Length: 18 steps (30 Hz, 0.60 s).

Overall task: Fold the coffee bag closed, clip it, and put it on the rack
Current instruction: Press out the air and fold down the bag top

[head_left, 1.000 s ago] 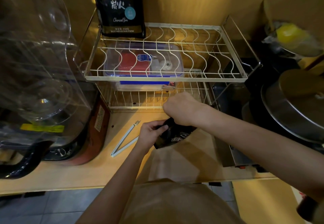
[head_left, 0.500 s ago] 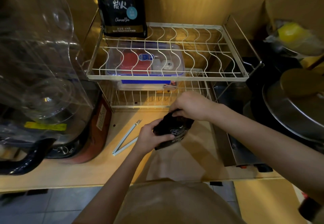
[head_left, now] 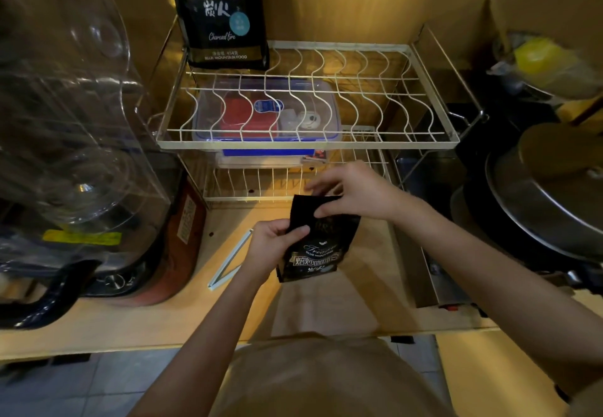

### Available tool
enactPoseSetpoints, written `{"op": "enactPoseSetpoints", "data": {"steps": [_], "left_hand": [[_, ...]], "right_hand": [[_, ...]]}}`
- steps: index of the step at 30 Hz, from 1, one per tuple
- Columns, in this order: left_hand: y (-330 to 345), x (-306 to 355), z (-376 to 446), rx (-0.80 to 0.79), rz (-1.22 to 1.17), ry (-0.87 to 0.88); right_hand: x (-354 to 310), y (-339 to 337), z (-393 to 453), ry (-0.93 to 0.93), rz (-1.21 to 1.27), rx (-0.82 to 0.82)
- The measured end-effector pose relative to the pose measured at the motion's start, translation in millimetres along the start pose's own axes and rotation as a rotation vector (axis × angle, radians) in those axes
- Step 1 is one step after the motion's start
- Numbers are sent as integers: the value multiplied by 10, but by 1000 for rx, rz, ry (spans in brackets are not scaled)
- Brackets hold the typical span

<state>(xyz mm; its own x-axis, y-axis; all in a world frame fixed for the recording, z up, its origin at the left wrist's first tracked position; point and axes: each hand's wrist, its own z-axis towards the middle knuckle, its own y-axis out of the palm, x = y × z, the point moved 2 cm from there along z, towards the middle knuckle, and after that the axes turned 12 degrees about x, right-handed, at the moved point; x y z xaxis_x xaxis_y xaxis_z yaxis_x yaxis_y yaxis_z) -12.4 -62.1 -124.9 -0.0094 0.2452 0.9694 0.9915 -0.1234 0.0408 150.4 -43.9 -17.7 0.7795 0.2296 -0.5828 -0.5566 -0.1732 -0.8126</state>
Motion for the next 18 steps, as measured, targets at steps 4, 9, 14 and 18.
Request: {"op": "enactPoseSetpoints", "data": {"steps": [4, 9, 14, 18], "left_hand": [[-53, -26, 30, 47, -98, -76], [-11, -6, 53, 23, -145, -111], [-21, 40, 72, 2, -67, -49], [-53, 64, 121, 33, 2, -8]], "right_hand": [[333, 19, -212, 313, 479, -27], [556, 688, -454, 575, 676, 65], [614, 871, -439, 615, 815, 351], [617, 872, -476, 565, 821, 449]]}}
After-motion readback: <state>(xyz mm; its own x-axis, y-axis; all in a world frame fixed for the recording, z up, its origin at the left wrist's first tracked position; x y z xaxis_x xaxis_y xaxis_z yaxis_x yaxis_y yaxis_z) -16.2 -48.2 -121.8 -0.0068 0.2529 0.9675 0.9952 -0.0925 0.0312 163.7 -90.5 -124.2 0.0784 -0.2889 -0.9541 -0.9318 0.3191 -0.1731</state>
